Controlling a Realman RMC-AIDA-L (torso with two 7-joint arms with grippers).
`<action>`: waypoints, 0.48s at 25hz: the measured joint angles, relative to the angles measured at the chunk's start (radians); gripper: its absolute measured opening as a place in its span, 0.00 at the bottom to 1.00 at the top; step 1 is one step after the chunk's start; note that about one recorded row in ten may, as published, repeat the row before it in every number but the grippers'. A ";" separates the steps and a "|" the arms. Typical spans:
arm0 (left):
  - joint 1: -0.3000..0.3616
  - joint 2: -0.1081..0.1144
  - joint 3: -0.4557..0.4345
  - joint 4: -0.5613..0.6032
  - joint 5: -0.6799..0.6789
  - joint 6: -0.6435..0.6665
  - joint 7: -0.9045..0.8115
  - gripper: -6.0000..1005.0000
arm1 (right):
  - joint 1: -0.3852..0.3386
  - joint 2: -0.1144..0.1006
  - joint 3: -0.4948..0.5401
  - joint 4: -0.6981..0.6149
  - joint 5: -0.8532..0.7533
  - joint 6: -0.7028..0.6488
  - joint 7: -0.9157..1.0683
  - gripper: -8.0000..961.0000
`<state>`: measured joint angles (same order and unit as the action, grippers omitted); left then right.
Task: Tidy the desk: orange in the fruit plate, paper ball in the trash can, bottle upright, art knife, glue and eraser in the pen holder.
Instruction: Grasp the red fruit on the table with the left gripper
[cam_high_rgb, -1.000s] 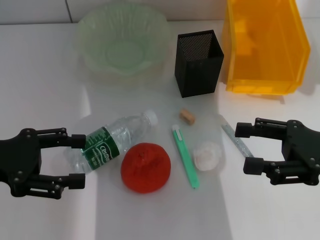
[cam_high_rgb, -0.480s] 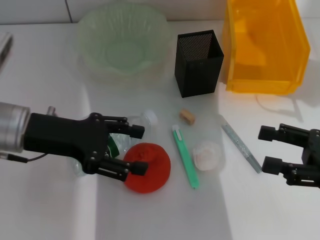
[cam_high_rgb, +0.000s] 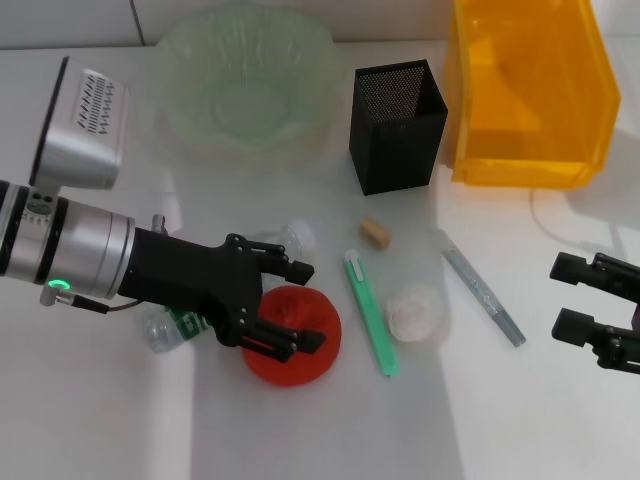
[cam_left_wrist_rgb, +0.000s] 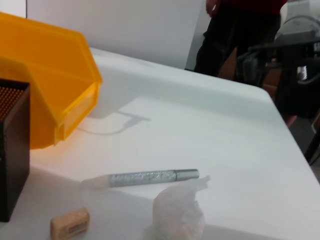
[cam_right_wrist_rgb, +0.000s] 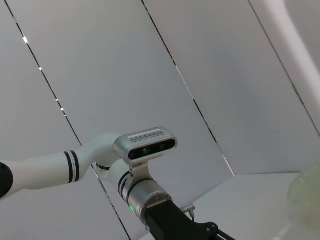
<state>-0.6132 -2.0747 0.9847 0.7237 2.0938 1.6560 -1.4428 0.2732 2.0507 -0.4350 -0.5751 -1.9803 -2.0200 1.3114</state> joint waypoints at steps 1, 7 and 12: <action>0.004 -0.001 0.025 0.000 0.000 -0.035 0.000 0.86 | 0.000 -0.001 0.000 0.001 0.000 0.000 0.000 0.86; 0.022 -0.001 0.052 -0.004 0.000 -0.096 0.009 0.86 | 0.009 0.001 -0.001 0.003 -0.001 0.001 0.000 0.86; 0.032 0.003 0.053 -0.006 -0.001 -0.094 0.033 0.84 | 0.013 0.002 0.001 0.005 -0.002 0.004 -0.001 0.86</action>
<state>-0.5816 -2.0720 1.0378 0.7172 2.0932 1.5621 -1.4100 0.2865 2.0525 -0.4344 -0.5705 -1.9820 -2.0156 1.3104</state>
